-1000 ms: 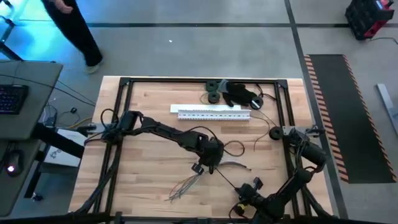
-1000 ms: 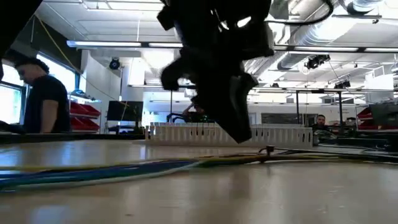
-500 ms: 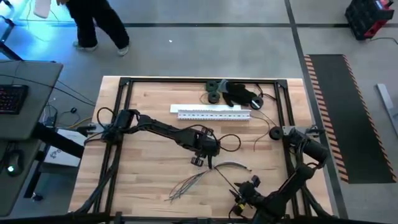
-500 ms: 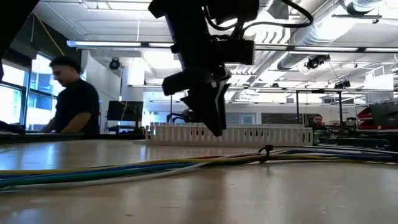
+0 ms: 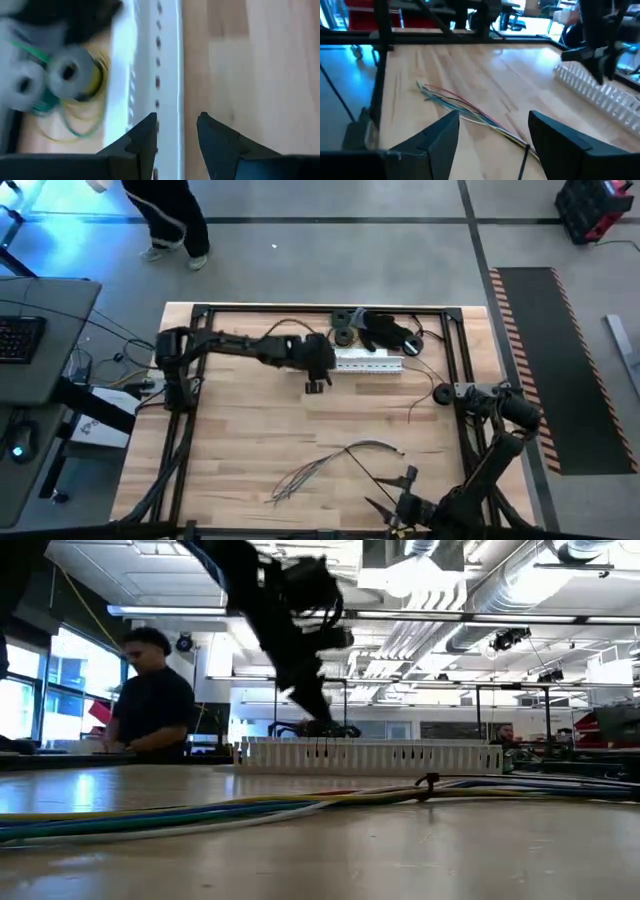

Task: Ziptie cables
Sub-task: Move the white cable duct to the center of the table, then put the zip-tied cables into the white cable duct

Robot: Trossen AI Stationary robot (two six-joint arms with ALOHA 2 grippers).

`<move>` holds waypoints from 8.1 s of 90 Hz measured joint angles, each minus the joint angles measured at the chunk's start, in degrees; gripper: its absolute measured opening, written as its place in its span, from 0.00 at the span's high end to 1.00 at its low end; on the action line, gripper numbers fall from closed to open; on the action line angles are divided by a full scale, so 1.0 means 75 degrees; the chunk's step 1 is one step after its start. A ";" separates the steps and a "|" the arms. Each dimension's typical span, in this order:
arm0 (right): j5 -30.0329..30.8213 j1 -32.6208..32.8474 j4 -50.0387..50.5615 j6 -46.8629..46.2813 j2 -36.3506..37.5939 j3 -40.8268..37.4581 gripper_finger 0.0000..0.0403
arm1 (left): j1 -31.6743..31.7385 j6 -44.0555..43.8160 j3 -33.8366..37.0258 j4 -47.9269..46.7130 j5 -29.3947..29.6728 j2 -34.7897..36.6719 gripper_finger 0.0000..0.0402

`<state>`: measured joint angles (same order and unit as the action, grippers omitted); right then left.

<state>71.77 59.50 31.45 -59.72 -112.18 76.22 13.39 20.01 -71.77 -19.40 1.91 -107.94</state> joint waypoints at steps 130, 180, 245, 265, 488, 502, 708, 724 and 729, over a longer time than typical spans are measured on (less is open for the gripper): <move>-0.0047 -0.0795 -0.0712 0.0655 0.0189 -0.0025 0.44 | -0.3947 -0.4976 0.0362 -0.1857 0.1422 0.0316 0.80; -0.3749 -0.0639 0.1821 0.0152 0.0980 -0.0882 0.46 | -0.7898 -1.0088 0.0356 -0.1275 0.5612 0.0710 0.77; -0.4035 -0.0468 -0.1110 -0.3481 0.1555 -0.5026 0.68 | -0.8316 -1.2575 0.0365 -0.0381 0.6330 -0.1478 0.55; -0.3950 -0.0489 -0.1118 -0.2343 0.1485 -0.4033 0.97 | -0.7987 -1.2015 0.0362 -0.0379 0.6259 -0.1478 0.41; -0.4448 -0.3139 0.7170 -0.0853 0.0634 0.1001 1.00 | -0.7037 -0.9007 0.1021 -0.6320 0.5849 0.0443 1.00; -0.4885 -0.3192 0.6857 -0.1000 0.0634 0.0285 1.00 | -0.6875 -0.8980 0.1862 -0.5403 0.5620 0.0443 1.00; -0.3031 -0.1707 0.6192 -0.2984 0.1472 -0.0526 0.51 | -0.8527 -1.3016 0.1732 -0.4429 0.7858 0.0420 1.00; -0.3048 -0.2331 0.4693 -0.0542 0.1463 -0.0526 0.52 | -0.8292 -1.3471 0.1734 -0.4447 0.8043 0.0420 0.99; -0.3143 -0.2629 0.4577 0.0127 0.1460 -0.0526 0.52 | -0.8175 -1.3672 0.1732 -0.4457 0.7970 0.0420 0.97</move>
<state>48.20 39.79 65.78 -58.77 -101.23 72.27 -47.92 -82.53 -58.78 -52.83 61.68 -104.79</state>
